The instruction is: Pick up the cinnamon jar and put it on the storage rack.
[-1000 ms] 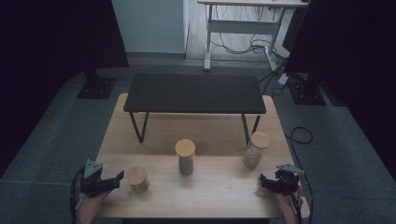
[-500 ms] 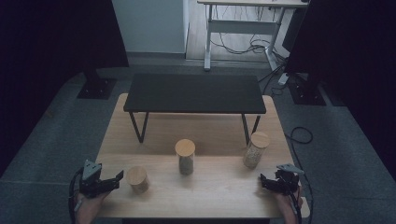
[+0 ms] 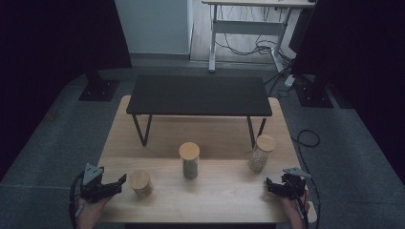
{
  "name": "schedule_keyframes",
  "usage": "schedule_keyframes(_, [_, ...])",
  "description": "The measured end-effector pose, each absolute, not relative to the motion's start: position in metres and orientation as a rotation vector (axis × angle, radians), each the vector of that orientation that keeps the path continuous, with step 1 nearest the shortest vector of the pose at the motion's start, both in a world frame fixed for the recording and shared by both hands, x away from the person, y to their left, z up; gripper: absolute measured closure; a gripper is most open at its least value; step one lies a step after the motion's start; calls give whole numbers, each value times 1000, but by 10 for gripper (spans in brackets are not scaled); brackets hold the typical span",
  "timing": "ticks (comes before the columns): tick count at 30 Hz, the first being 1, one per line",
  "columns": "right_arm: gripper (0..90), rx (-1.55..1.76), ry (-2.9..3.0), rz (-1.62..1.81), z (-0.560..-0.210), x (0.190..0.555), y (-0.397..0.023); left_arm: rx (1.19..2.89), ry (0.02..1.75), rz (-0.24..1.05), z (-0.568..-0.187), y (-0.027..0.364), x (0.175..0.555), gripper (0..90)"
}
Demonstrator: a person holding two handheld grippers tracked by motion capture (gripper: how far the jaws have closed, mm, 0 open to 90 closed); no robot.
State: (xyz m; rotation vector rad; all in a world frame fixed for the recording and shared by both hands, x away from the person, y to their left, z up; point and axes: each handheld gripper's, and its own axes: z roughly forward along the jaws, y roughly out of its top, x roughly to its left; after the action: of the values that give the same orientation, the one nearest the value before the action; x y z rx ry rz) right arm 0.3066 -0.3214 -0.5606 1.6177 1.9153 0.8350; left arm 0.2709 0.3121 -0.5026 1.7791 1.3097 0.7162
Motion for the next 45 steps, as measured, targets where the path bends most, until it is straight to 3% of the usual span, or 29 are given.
schedule_keyframes(45, [57,1618,1915,835,-561,307,-321,1782,1275,710,-482,289,261,61])
